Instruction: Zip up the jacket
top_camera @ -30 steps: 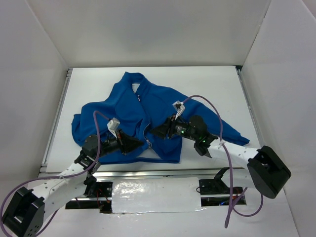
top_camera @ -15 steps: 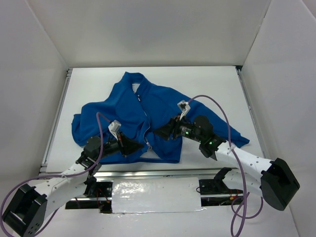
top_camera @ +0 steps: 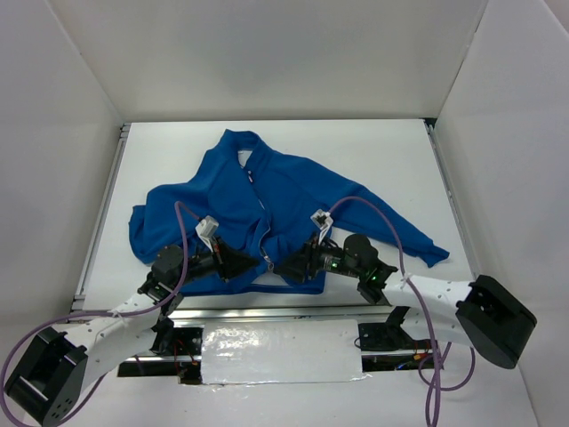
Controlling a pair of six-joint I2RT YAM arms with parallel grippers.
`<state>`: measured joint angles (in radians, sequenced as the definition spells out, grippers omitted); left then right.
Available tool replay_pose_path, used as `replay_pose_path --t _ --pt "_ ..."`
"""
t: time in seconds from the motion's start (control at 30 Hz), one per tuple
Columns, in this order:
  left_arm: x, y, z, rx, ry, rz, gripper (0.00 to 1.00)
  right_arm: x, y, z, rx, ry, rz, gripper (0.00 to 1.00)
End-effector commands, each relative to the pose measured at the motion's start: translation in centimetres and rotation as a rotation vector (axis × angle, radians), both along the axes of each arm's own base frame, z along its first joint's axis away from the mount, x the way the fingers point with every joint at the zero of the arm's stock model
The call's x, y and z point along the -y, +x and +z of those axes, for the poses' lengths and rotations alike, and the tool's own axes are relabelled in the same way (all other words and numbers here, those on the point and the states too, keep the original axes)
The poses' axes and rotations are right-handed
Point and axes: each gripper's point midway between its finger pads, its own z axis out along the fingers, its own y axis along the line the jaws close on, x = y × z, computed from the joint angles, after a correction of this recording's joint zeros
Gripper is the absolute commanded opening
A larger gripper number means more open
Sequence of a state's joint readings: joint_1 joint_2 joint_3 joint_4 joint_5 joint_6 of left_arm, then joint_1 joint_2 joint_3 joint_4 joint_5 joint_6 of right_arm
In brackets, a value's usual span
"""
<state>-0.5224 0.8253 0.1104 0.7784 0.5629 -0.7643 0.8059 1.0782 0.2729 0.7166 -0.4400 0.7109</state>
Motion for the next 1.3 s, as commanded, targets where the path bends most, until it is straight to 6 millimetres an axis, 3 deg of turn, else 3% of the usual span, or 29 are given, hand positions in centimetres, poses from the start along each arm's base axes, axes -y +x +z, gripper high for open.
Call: replay_pose_path --t 0.0,0.57,0.77,1.03,1.1,1.27 --pt "0.3 0.4 2.6 0.093 -0.043 -0.007 0.00 -0.7 0.1 1.1 0.037 0.069 -0.012 0.71" --pt "0.3 0.3 2.9 0.100 -0.050 -0.005 0.00 -3.1 -0.2 0.8 0.040 0.106 0.011 0.64" --pt "0.2 0.3 3.1 0.105 -0.043 -0.002 0.00 -2.9 -0.5 0.8 0.033 0.115 0.009 0.43" --pt "0.2 0.3 2.9 0.103 -0.040 -0.003 0.00 -3.2 -0.5 0.7 0.016 0.109 0.015 0.24" --pt "0.2 0.4 3.0 0.104 -0.039 -0.002 0.00 -3.2 -0.4 0.4 0.005 0.106 0.010 0.15" --pt "0.2 0.4 2.9 0.103 -0.034 -0.001 0.00 -3.1 -0.4 0.1 -0.026 0.107 0.002 0.09"
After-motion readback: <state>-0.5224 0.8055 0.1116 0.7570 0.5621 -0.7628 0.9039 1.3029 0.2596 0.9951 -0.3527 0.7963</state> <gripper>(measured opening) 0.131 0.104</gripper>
